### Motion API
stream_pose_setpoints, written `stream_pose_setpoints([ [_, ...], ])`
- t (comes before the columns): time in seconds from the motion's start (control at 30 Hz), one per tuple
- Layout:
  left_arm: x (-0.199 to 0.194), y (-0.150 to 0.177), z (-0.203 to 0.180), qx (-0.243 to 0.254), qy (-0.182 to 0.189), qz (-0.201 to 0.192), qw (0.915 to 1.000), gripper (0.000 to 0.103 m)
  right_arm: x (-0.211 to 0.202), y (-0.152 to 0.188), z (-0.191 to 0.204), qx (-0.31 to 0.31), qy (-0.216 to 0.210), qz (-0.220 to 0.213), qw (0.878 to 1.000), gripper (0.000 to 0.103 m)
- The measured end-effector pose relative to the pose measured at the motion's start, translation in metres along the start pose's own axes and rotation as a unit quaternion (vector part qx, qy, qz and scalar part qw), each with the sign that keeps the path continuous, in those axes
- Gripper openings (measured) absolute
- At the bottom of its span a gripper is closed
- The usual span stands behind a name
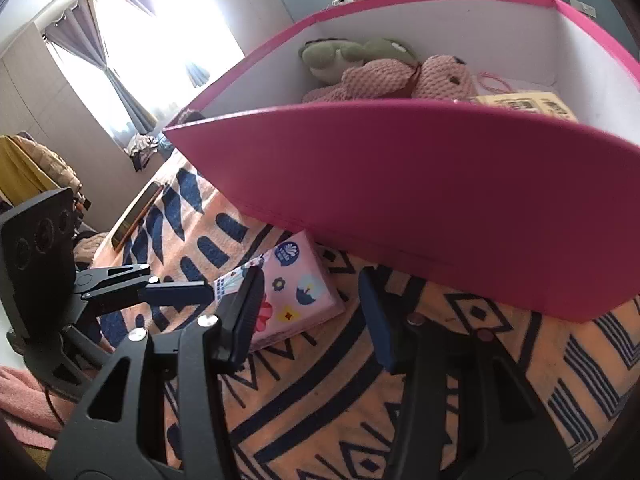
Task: Organize objects
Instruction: 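Withdraw both grippers from the box toward the pink floral tissue pack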
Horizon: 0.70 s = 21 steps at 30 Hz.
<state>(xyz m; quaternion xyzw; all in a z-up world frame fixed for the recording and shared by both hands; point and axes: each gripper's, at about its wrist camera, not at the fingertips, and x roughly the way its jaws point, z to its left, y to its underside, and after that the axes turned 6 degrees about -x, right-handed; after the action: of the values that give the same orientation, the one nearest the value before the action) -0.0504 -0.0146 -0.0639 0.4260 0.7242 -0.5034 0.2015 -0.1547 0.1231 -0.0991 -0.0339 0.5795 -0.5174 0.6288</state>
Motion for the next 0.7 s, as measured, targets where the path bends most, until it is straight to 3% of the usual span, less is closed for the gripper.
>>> stream_pose_setpoints([
  [0.3,0.015,-0.007,-0.003,-0.008,0.026,0.016,0.9995,0.056,-0.002,0.011,0.005,-0.008,-0.015,0.014,1.000,0.051],
  [0.7,0.025,-0.006,-0.031,0.029,0.048,0.037,0.9978,0.056,-0.035,0.039,-0.001,0.011,-0.011,0.001,1.000,0.050],
])
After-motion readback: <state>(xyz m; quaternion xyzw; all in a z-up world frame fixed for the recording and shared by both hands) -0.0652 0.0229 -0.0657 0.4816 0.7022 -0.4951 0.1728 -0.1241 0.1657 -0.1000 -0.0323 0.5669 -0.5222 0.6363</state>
